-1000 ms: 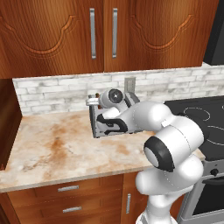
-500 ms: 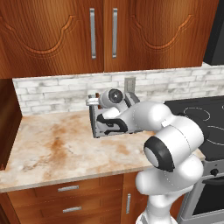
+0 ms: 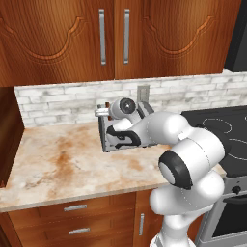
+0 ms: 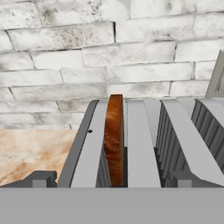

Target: Start the toaster. Once the lever pops up, take the bread to the plate on the dining counter.

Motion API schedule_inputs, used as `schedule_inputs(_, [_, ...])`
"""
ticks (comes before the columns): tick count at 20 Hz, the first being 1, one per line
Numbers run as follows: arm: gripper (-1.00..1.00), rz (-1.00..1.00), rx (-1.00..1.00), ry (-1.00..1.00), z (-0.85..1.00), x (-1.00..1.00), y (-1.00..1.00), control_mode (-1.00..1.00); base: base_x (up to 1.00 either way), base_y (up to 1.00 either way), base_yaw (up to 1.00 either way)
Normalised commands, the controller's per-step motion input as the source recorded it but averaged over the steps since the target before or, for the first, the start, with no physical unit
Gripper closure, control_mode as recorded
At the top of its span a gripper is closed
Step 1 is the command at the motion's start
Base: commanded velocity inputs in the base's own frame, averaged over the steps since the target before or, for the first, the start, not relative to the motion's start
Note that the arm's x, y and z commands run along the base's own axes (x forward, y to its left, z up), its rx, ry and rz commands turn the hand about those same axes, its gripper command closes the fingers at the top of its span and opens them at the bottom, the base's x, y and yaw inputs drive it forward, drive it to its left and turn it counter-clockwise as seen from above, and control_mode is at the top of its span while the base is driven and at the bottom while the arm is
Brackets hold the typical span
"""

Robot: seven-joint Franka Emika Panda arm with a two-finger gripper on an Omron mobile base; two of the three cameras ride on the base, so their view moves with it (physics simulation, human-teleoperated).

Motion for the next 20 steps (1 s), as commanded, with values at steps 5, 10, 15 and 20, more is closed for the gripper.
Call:
schedule_inputs(5, [-1.00, 0.00, 0.00, 0.00, 0.00, 0.00, 0.00, -1.00, 0.00, 0.00, 0.00])
schedule_inputs(10, [-1.00, 0.00, 0.00, 0.00, 0.00, 0.00, 0.00, -1.00, 0.00, 0.00, 0.00])
schedule_inputs(15, [-1.00, 0.00, 0.00, 0.00, 0.00, 0.00, 0.00, -1.00, 0.00, 0.00, 0.00])
schedule_inputs(20, [-1.00, 0.00, 0.00, 0.00, 0.00, 0.00, 0.00, -1.00, 0.00, 0.00, 0.00])
